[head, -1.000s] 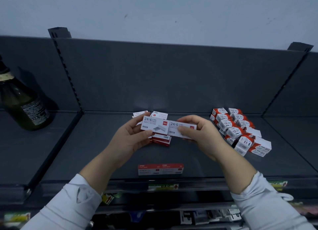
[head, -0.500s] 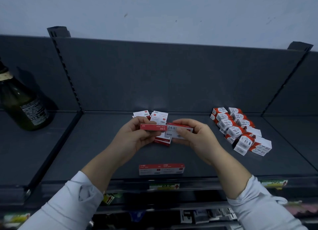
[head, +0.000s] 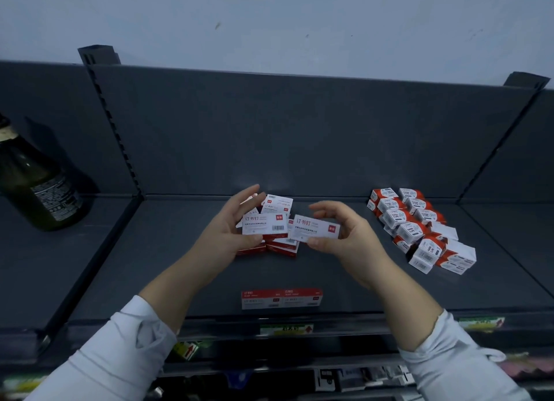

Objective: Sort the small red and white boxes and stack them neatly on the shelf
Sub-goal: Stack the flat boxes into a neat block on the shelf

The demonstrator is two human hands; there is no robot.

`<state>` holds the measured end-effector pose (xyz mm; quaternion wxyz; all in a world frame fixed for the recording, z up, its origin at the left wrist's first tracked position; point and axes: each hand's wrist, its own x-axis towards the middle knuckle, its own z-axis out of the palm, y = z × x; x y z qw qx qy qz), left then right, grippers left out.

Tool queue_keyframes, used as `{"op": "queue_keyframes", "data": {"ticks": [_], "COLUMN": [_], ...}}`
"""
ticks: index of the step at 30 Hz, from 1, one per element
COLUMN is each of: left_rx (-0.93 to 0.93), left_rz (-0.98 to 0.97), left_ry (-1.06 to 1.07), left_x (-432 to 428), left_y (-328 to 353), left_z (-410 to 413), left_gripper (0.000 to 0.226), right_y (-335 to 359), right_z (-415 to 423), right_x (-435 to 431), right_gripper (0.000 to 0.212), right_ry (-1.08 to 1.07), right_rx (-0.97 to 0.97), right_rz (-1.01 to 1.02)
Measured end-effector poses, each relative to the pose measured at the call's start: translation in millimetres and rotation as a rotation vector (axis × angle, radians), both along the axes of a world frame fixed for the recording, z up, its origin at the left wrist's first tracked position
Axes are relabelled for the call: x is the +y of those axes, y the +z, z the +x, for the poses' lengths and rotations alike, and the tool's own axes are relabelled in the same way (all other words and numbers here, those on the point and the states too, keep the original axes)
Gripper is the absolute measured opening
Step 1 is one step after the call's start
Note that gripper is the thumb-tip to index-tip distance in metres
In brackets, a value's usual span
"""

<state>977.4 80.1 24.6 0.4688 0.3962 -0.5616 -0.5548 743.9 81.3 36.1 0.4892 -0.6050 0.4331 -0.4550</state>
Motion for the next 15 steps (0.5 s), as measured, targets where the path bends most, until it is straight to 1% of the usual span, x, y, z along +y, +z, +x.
{"op": "queue_keyframes", "data": {"ticks": [3, 10, 15], "left_rx": [-0.011, -0.026, -0.030], "left_rz": [-0.009, -0.024, -0.044], "left_ry": [-0.009, 0.024, 0.064], "left_x": [-0.1, 2.2, 3.8], "left_y": [1.3, 3.2, 4.2], "left_z": [-4.3, -6.2, -8.8], "left_gripper": [0.084, 0.076, 0.079], "right_y": [-2.0, -4.4, -4.5], "right_z": [0.7, 2.6, 4.1], "right_x": [-2.3, -3.7, -3.1], "right_gripper": [0.054, 0.053, 0.050], "right_ry": [0.025, 0.018, 0.007], "right_rx": [-0.022, -0.126, -0.141], "right_rz": [0.011, -0.008, -0.011]}}
